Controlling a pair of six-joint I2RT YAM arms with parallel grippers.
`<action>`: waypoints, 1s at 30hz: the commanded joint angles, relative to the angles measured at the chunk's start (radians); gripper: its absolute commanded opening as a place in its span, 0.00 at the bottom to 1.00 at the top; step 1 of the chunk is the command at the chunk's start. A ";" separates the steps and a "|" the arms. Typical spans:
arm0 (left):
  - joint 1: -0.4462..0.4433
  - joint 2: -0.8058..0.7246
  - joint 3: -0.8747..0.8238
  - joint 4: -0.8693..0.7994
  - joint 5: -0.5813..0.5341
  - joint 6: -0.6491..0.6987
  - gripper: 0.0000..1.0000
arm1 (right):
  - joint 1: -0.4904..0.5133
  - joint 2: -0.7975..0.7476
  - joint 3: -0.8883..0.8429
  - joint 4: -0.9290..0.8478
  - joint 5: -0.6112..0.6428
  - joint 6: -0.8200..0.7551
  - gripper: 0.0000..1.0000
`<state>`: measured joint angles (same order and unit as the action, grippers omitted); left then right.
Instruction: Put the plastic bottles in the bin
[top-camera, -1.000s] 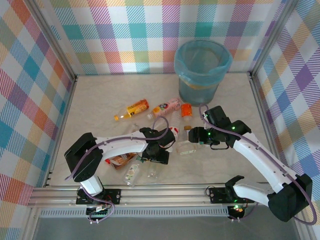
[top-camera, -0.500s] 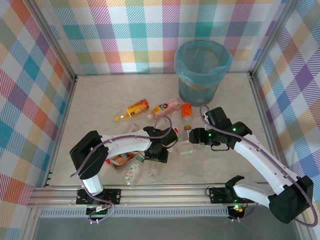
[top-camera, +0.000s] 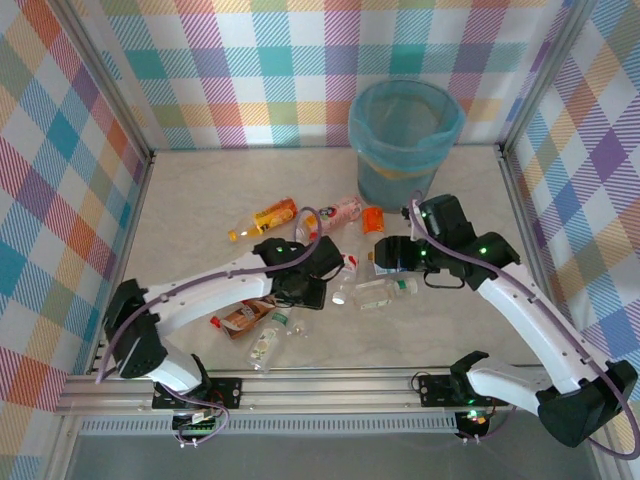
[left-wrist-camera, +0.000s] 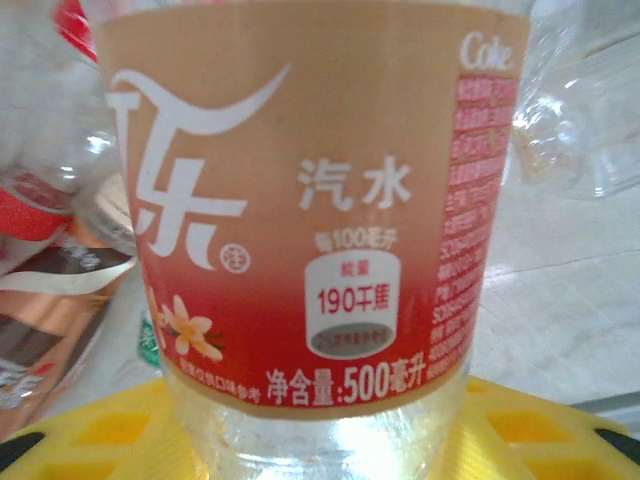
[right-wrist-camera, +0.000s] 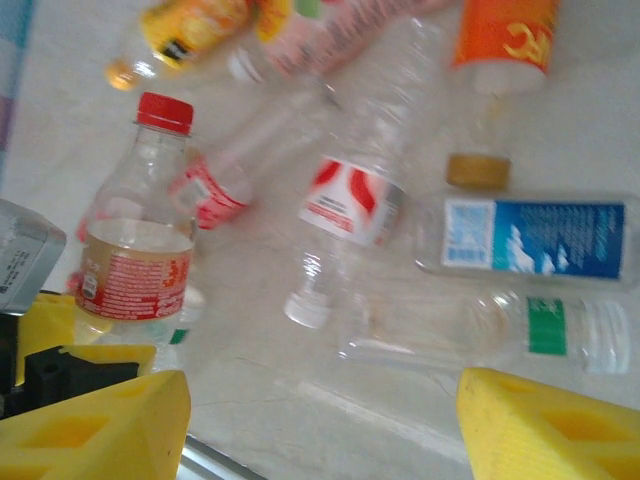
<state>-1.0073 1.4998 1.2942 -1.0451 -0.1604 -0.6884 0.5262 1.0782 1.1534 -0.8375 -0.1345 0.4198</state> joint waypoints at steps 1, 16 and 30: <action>-0.010 -0.100 0.039 -0.070 -0.081 0.044 0.52 | 0.003 0.016 0.106 0.026 -0.103 -0.085 0.71; 0.013 -0.381 0.045 0.330 -0.099 0.714 0.38 | 0.001 0.146 0.541 0.143 -0.376 -0.254 0.80; 0.033 -0.354 0.022 0.482 0.071 0.762 0.39 | 0.001 0.271 0.647 0.101 -0.494 -0.193 0.61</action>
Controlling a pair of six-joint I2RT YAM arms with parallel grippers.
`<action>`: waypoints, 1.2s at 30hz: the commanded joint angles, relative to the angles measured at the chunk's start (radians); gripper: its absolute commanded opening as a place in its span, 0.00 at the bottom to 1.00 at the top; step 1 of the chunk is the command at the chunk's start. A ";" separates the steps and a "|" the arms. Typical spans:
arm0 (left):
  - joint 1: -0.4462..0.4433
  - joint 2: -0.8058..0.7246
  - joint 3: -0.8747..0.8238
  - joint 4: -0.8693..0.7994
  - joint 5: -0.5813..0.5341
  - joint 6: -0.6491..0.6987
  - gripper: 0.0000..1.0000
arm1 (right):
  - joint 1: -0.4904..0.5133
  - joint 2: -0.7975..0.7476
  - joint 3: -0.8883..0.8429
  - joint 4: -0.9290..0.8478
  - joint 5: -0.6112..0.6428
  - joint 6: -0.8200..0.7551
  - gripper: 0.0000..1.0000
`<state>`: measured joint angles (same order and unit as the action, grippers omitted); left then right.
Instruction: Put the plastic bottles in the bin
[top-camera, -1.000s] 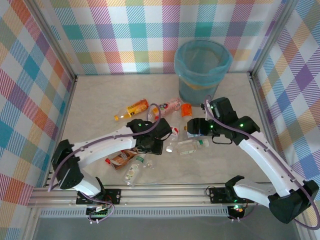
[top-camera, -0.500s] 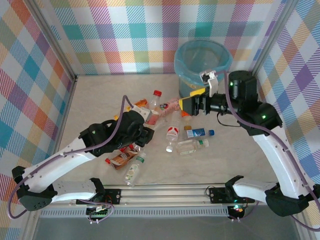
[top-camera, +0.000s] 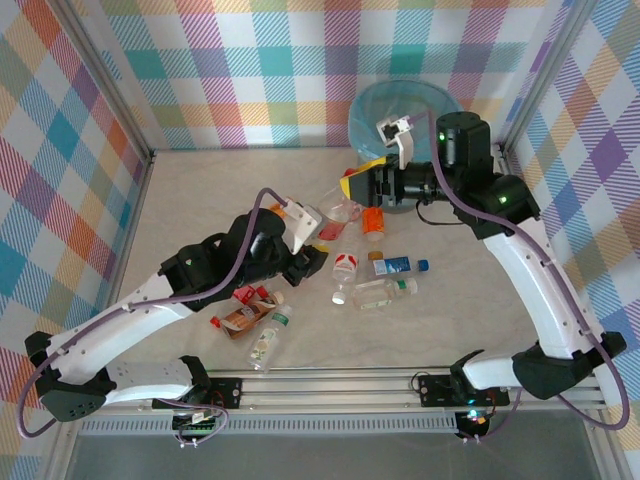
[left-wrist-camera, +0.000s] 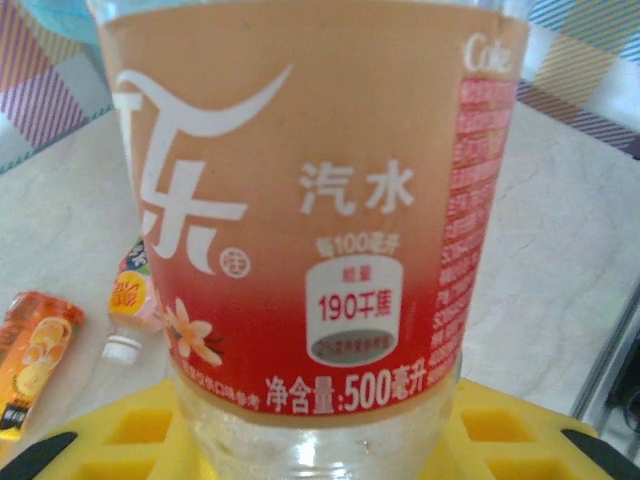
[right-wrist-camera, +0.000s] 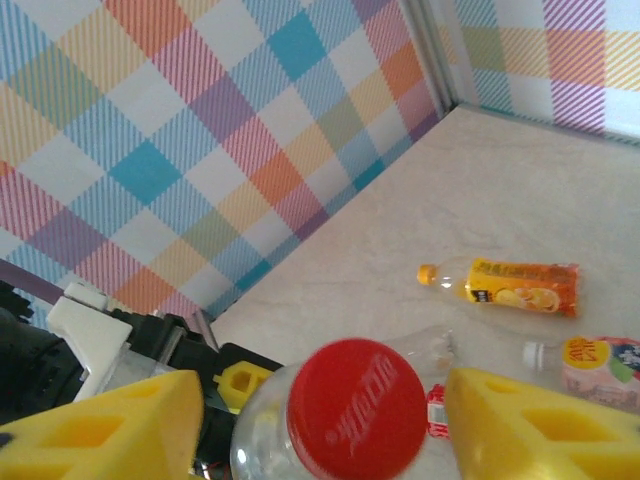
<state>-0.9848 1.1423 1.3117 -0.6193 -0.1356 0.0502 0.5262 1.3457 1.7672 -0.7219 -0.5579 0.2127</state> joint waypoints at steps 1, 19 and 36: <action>0.011 0.003 0.002 0.059 0.049 0.023 0.39 | 0.001 0.005 0.034 -0.016 -0.080 0.017 0.57; 0.027 -0.016 0.056 0.076 -0.064 0.017 0.97 | -0.001 0.012 0.176 -0.048 0.113 0.018 0.03; 0.172 0.232 0.409 0.058 -0.209 -0.054 1.00 | -0.170 0.222 0.526 -0.007 0.299 -0.056 0.00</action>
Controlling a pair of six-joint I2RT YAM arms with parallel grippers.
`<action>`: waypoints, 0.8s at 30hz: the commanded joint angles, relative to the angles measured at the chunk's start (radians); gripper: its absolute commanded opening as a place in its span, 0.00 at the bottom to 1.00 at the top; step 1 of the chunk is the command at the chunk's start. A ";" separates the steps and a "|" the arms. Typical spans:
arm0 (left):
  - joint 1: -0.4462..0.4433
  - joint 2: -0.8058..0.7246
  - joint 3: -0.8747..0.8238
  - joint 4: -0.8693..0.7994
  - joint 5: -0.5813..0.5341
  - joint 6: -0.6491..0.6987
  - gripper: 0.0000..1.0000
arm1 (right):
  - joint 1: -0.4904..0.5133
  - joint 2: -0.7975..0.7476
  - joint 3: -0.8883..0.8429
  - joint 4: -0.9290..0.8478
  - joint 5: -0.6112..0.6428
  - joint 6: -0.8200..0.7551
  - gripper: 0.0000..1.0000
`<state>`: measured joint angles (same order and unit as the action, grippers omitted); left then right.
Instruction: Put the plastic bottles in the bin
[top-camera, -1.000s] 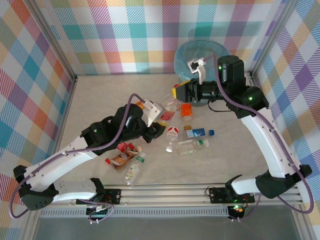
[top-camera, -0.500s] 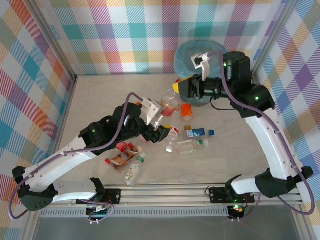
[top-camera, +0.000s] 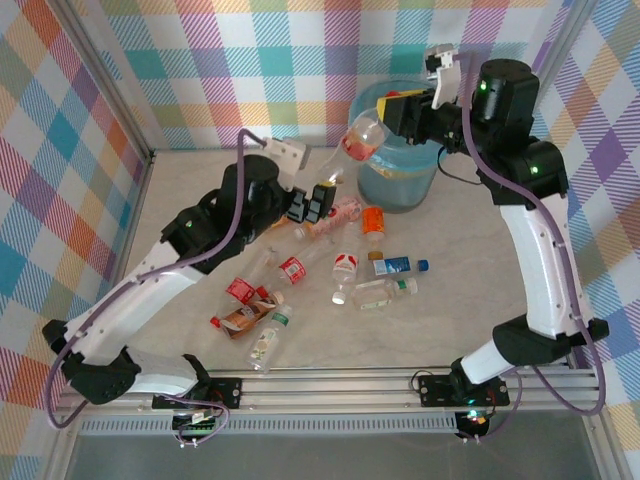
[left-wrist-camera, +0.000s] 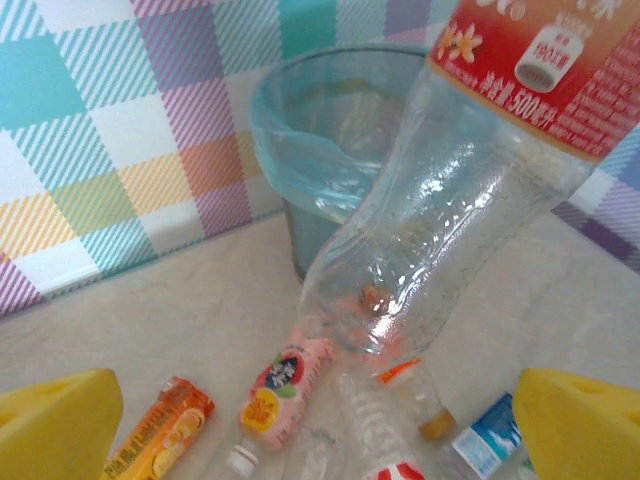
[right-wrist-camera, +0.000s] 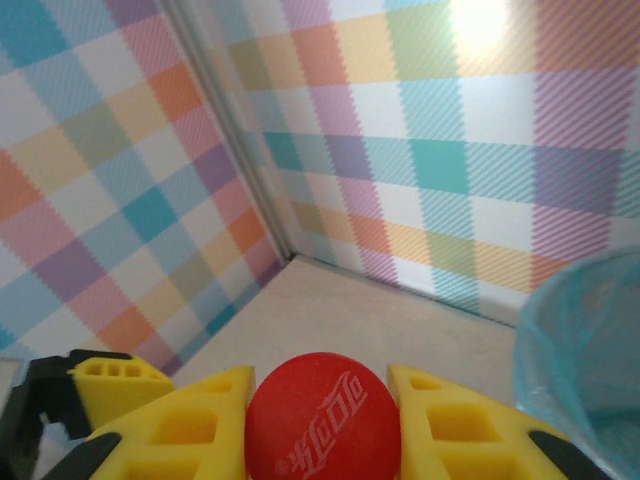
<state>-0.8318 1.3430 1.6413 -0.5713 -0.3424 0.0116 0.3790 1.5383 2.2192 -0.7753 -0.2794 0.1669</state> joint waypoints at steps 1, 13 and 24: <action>0.024 0.052 0.111 0.008 0.004 -0.016 1.00 | -0.032 0.047 0.109 0.041 0.022 -0.011 0.00; 0.089 0.306 0.424 0.012 0.160 -0.013 1.00 | -0.180 0.160 0.334 0.059 0.164 -0.061 0.00; 0.119 0.646 0.697 0.043 0.307 -0.115 1.00 | -0.212 0.241 0.299 0.108 0.314 -0.167 0.00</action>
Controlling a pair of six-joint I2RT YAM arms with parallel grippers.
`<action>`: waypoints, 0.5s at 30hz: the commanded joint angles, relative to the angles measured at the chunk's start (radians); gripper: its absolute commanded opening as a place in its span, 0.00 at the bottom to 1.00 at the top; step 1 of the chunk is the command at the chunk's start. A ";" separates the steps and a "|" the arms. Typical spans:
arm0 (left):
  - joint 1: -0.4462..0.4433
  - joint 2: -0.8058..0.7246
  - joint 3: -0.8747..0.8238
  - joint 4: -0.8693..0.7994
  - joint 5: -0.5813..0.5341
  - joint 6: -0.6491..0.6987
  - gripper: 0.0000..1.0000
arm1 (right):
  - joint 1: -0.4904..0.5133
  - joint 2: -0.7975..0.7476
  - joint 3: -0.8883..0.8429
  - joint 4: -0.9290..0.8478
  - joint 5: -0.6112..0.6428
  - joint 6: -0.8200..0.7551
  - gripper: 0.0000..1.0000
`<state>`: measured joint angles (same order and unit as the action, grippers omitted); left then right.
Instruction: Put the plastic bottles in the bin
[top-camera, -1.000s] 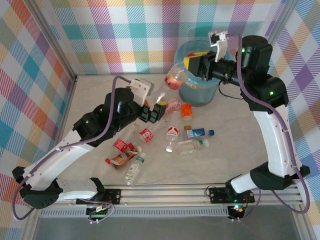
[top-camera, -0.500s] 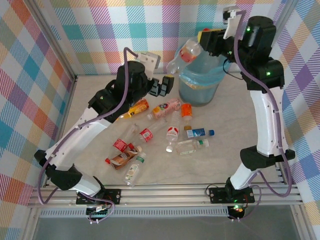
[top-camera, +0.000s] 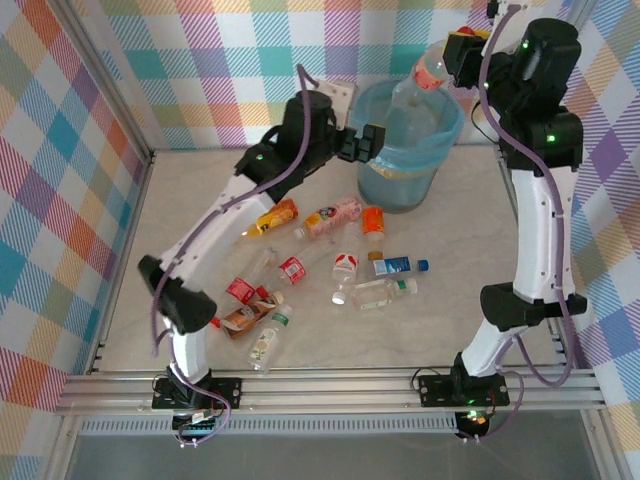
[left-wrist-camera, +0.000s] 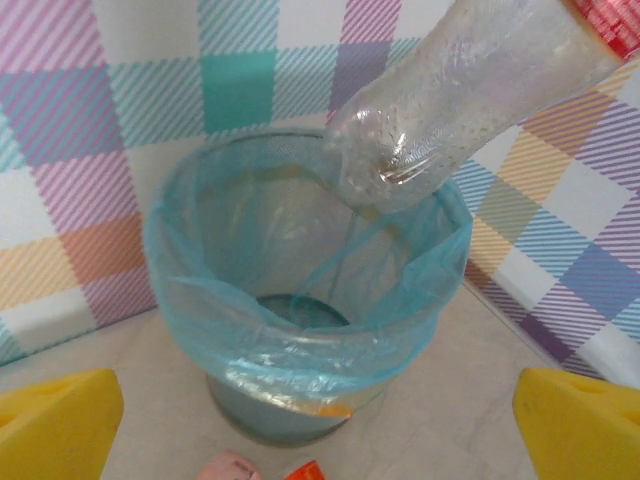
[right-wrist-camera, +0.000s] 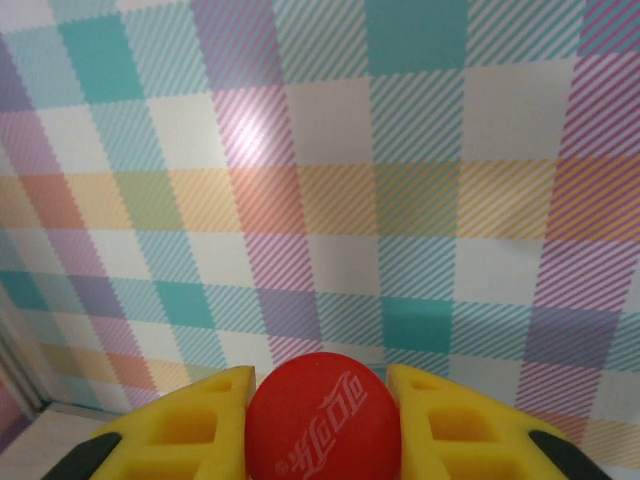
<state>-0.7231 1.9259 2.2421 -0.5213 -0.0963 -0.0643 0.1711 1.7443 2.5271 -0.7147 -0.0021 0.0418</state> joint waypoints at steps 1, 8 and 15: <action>0.012 0.090 0.138 -0.024 0.067 -0.040 1.00 | -0.004 0.050 -0.008 0.046 0.025 -0.040 0.00; 0.110 0.205 0.202 -0.017 0.212 -0.185 1.00 | -0.004 0.166 -0.010 0.031 -0.049 0.039 0.00; 0.167 0.210 0.201 -0.085 0.256 -0.225 1.00 | 0.011 0.290 -0.005 0.008 -0.124 0.082 0.00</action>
<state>-0.5621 2.1441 2.4050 -0.5671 0.1070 -0.2523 0.1719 2.0060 2.5168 -0.7071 -0.0757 0.0937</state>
